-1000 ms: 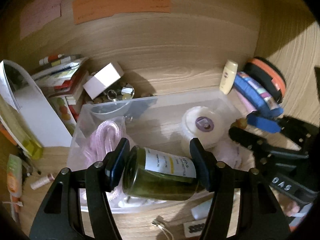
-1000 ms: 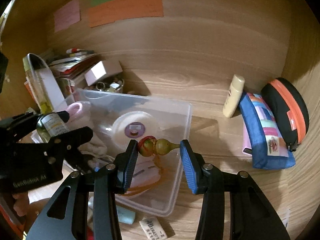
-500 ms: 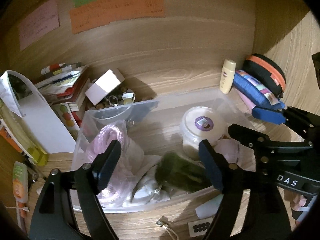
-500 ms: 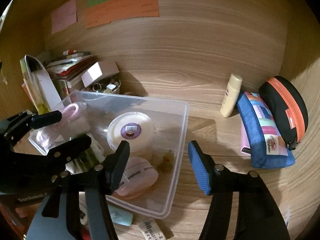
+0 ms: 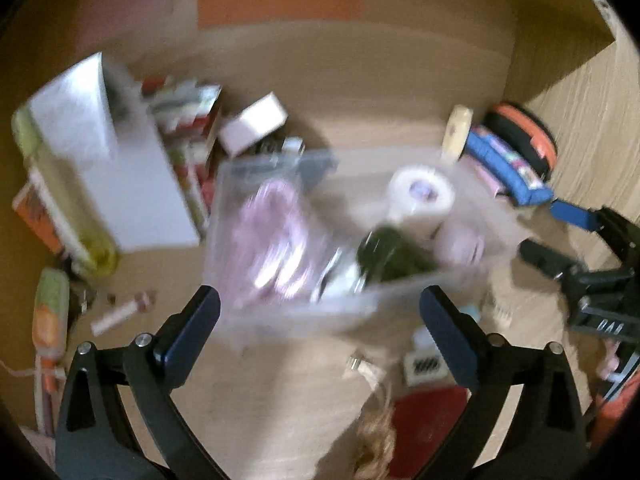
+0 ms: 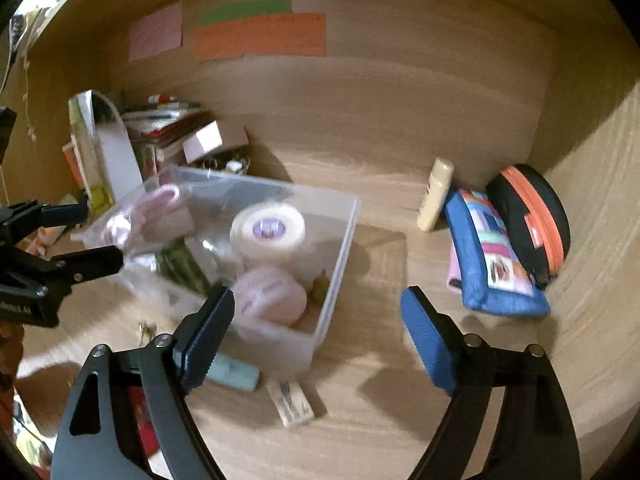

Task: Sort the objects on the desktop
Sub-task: 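Grasp the red pouch and gold drawstring bag with the left tool while right tool grasps the white eraser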

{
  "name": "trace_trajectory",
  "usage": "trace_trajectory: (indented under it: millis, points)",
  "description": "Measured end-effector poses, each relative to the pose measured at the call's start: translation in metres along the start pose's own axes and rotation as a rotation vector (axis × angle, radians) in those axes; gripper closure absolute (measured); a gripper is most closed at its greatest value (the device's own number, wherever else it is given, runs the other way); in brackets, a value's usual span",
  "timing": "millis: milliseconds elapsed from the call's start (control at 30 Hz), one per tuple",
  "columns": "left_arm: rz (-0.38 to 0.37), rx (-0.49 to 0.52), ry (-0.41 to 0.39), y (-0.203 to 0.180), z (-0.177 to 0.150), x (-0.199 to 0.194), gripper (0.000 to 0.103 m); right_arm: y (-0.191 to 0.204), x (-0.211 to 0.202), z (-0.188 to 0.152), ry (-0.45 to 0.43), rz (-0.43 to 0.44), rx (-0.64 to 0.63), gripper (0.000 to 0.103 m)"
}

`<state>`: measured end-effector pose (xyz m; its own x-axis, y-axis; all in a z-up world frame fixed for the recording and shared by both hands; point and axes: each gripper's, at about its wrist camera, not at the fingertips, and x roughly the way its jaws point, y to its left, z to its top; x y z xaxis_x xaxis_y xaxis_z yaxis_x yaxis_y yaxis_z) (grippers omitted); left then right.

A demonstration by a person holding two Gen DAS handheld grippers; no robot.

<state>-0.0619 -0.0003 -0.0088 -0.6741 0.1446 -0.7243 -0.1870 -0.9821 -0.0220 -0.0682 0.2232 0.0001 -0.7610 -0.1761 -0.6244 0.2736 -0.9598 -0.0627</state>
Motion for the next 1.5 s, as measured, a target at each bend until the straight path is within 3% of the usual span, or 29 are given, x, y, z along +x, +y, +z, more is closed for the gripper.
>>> trace_trajectory:
  millis: [133, 300, 533, 800, 933, 1067, 1133, 1200, 1233, 1300, 1500]
  points:
    - [-0.033, -0.040, 0.089, 0.011, -0.022, 0.009, 0.002, -0.004, 0.004, -0.016, 0.047, -0.008, 0.002, 0.019]
    - [0.026, 0.002, 0.166, 0.009, -0.050, 0.018, 0.002, -0.011, 0.019, -0.037, 0.141, -0.029, -0.014, 0.019]
    - [-0.050, -0.054, 0.196, 0.000, -0.066, 0.009, 0.002, -0.024, 0.033, -0.054, 0.217, 0.012, 0.026, 0.019]
    - [-0.082, 0.065, 0.273, -0.044, -0.081, 0.020, 0.002, -0.009, 0.044, -0.059, 0.253, 0.078, -0.019, 0.022]
    - [-0.085, 0.087, 0.271, -0.052, -0.078, 0.023, 0.002, 0.000, 0.048, -0.060, 0.261, 0.091, -0.056, 0.051]
    - [-0.086, 0.103, 0.258, -0.058, -0.077, 0.025, 0.002, 0.005, 0.046, -0.061, 0.255, 0.118, -0.067, 0.065]
    - [-0.088, 0.112, 0.241, -0.061, -0.076, 0.026, 0.002, 0.009, 0.045, -0.061, 0.253, 0.142, -0.073, 0.078]
    - [-0.086, 0.116, 0.214, -0.059, -0.073, 0.031, 0.002, 0.012, 0.043, -0.062, 0.250, 0.142, -0.086, 0.080]
    - [-0.090, 0.120, 0.206, -0.058, -0.071, 0.030, 0.015, 0.014, 0.042, -0.063, 0.248, 0.148, -0.093, 0.081]
    - [-0.095, 0.123, 0.191, -0.061, -0.068, 0.029, 0.030, 0.016, 0.039, -0.064, 0.244, 0.164, -0.096, 0.081]
    - [-0.112, 0.126, 0.169, -0.057, -0.066, 0.025, 0.061, 0.018, 0.025, -0.065, 0.206, 0.229, -0.071, 0.081]
